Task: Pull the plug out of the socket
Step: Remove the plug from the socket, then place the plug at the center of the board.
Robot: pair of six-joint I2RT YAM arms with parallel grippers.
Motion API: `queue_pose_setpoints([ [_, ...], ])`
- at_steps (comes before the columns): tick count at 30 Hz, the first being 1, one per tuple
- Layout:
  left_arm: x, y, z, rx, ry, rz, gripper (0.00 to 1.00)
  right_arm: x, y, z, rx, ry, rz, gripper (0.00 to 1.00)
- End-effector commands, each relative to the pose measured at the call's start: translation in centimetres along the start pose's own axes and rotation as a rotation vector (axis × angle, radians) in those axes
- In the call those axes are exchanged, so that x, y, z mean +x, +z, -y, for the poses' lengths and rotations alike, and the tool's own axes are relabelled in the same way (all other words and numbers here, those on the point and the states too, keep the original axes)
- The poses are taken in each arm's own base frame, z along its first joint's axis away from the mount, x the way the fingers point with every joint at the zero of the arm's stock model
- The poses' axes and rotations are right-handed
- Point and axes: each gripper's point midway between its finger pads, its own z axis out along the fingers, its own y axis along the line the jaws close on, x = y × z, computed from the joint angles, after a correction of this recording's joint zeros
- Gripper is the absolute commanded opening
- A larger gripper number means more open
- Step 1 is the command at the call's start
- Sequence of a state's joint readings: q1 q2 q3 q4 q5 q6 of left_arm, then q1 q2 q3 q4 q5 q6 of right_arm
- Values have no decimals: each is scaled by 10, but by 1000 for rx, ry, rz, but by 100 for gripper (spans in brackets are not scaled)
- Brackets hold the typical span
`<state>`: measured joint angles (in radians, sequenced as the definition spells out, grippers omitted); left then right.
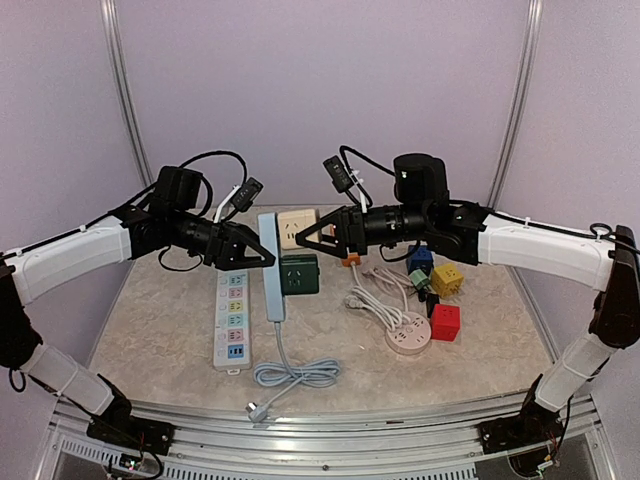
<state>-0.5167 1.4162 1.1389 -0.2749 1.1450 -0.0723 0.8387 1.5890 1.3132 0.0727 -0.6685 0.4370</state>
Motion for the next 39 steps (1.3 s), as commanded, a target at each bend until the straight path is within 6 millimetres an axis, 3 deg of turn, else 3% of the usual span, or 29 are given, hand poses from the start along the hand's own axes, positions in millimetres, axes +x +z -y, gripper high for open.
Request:
queue_pose_setpoints([
  [1, -17, -12, 26, 92, 51, 28, 0, -20, -17, -5, -15, -57, 54, 0],
  [6, -16, -12, 34, 131, 60, 21, 0, -20, -20, -20, -92, -79, 59, 0],
  [15, -18, -14, 31, 101, 67, 28, 0, -20, -22, -14, -52, -81, 59, 0],
  [19, -22, -18, 15, 3, 59, 48, 0, -25, -27, -3, 22, -77, 82, 0],
  [22, -29, -31, -7, -110, 30, 90, 0, -26, -38, 19, 140, -54, 111, 0],
  [25, -36, -48, -23, -185, 0, 145, 0, -16, -50, 59, 334, -12, 103, 0],
  [30, -41, -68, -44, -281, -44, 205, 0, 25, -71, 141, 749, 63, -30, 0],
  [39, -37, -70, -57, -323, -85, 203, 0, 100, -83, 229, 1048, 99, -242, 0],
])
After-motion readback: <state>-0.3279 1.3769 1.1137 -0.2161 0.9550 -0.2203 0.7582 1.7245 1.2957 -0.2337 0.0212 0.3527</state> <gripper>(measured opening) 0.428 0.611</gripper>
